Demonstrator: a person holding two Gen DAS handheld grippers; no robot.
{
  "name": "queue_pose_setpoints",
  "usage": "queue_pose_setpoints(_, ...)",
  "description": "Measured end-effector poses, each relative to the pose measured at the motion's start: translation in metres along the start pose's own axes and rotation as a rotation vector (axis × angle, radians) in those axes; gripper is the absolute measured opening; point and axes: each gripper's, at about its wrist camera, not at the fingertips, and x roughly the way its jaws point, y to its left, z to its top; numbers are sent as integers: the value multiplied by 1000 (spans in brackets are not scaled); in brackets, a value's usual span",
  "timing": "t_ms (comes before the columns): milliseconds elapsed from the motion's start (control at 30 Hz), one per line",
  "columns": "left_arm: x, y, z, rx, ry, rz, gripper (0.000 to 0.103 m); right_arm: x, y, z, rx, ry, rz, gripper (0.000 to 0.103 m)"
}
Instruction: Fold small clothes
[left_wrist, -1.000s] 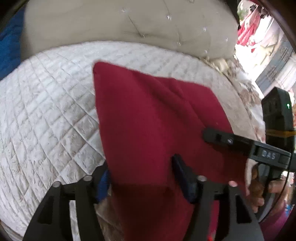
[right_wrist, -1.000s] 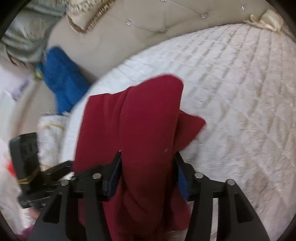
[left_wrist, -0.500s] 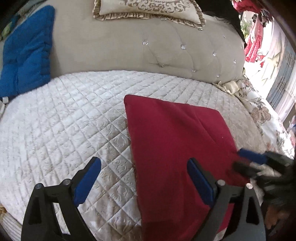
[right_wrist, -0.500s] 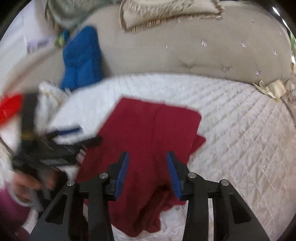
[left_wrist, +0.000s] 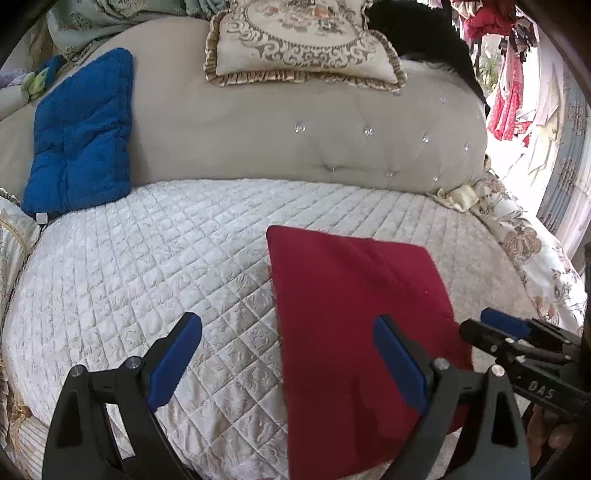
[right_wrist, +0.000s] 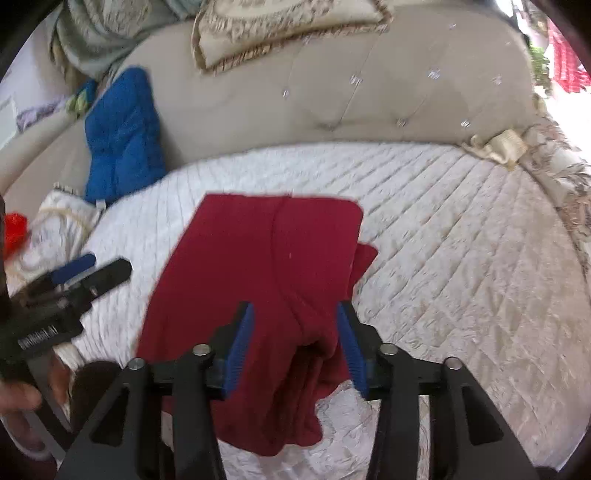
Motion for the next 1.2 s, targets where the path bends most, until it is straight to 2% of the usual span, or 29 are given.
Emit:
queue_pose_setpoints(100,-9,-4,1,10,-27,9,96,-14,9,4,-27,-50,-35,40)
queue_pose_setpoints(233,-18,-8,3,20,-59,22,96,-25,21,10,-64,-91,-88,41)
queue_pose_setpoints(367,-24,-10,5,17,-82,35,96,-34,21,13,-47,-117,-90,42)
queue_pose_setpoints(1200,-6,-2,1,6,-58,43,96,-3,21,17,-44,-69,-128,43)
